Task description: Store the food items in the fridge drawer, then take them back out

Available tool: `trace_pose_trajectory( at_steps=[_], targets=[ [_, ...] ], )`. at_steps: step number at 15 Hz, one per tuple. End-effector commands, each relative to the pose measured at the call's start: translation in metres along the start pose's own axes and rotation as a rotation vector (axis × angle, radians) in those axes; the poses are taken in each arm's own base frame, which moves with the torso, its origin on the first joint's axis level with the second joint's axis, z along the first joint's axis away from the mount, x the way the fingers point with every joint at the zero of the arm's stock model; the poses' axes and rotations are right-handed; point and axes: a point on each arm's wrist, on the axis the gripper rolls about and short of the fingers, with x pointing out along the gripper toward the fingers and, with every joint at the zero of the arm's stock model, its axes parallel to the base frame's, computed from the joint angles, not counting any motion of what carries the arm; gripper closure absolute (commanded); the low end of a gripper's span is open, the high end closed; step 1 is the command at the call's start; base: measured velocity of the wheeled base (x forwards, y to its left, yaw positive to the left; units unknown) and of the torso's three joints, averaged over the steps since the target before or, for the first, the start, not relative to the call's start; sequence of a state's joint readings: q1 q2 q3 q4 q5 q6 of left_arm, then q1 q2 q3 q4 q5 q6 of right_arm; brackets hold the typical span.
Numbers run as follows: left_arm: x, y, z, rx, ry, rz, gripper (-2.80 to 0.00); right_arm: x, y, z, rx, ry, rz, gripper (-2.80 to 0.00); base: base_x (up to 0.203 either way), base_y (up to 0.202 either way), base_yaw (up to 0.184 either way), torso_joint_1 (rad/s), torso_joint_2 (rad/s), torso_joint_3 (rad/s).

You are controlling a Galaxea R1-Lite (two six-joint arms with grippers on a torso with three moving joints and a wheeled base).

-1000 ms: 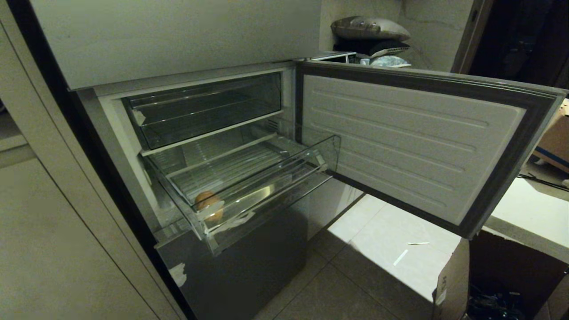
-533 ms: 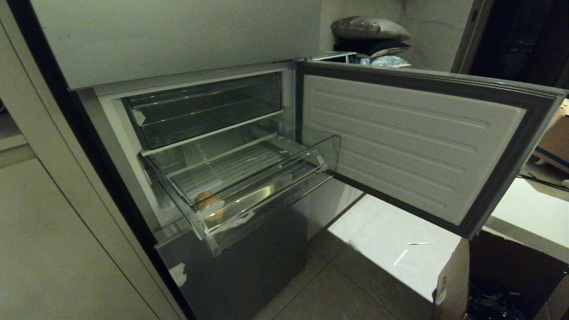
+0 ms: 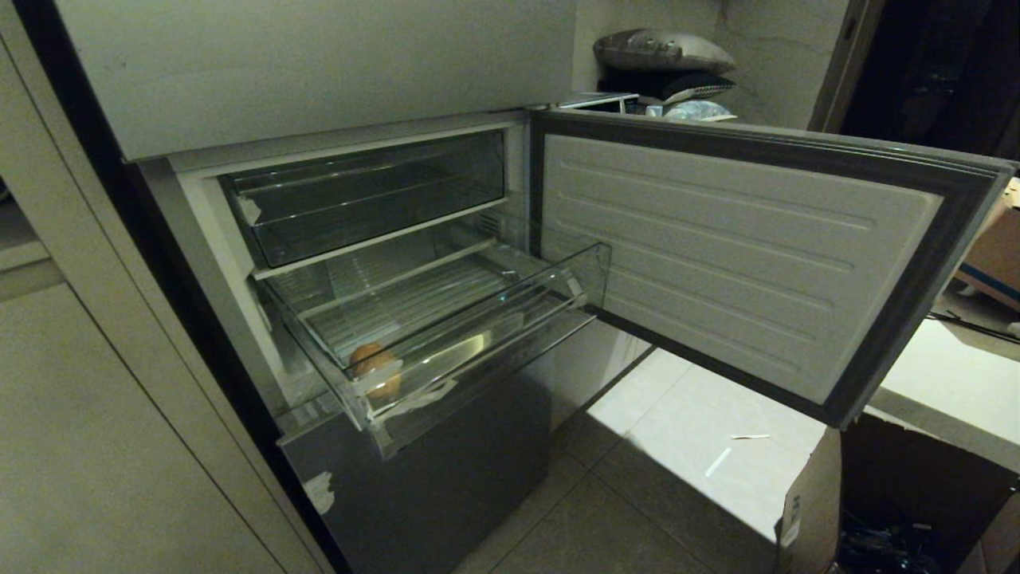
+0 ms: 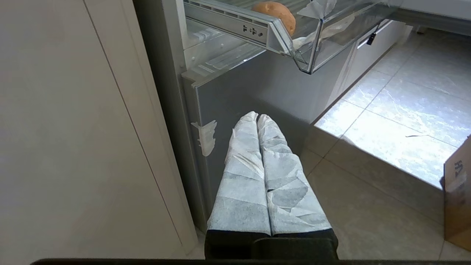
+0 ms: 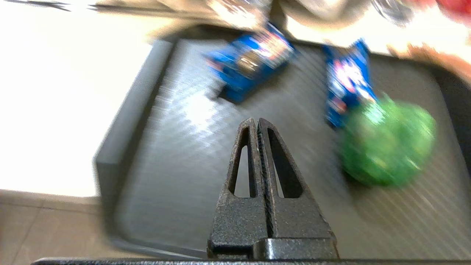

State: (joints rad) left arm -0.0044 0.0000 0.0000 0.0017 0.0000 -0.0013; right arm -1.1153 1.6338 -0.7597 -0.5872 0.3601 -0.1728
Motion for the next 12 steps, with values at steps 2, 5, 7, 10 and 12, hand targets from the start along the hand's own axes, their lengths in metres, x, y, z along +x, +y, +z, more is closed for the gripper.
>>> trace_pose_trajectory(
  at_steps=[2,5,7,10,12],
  targets=[
    [0.000,0.000,0.000,0.000,0.001,0.000,0.00,-0.028,0.026,0.005,-0.038,-0.056,0.056,0.00,0.000,0.000,0.000,0.000,0.00,0.000],
    [0.000,0.000,0.000,0.000,0.001,-0.001,0.00,-0.045,0.041,0.000,-0.050,-0.061,0.092,0.00,0.000,0.000,0.000,0.000,0.00,0.000],
    [0.000,0.000,0.000,0.000,0.001,0.000,0.00,-0.060,0.055,-0.006,-0.060,-0.064,0.130,0.00,0.000,0.000,0.000,0.000,0.00,0.000],
    [0.000,0.000,0.000,0.000,0.001,0.000,0.00,-0.083,0.083,-0.025,-0.085,-0.050,0.240,0.00,0.000,0.000,0.000,0.000,0.00,0.000],
    [0.000,0.000,0.000,0.000,0.001,0.000,0.00,-0.096,0.097,-0.040,-0.101,-0.032,0.310,0.00,0.000,0.000,0.000,0.000,0.00,0.000]
  ],
)
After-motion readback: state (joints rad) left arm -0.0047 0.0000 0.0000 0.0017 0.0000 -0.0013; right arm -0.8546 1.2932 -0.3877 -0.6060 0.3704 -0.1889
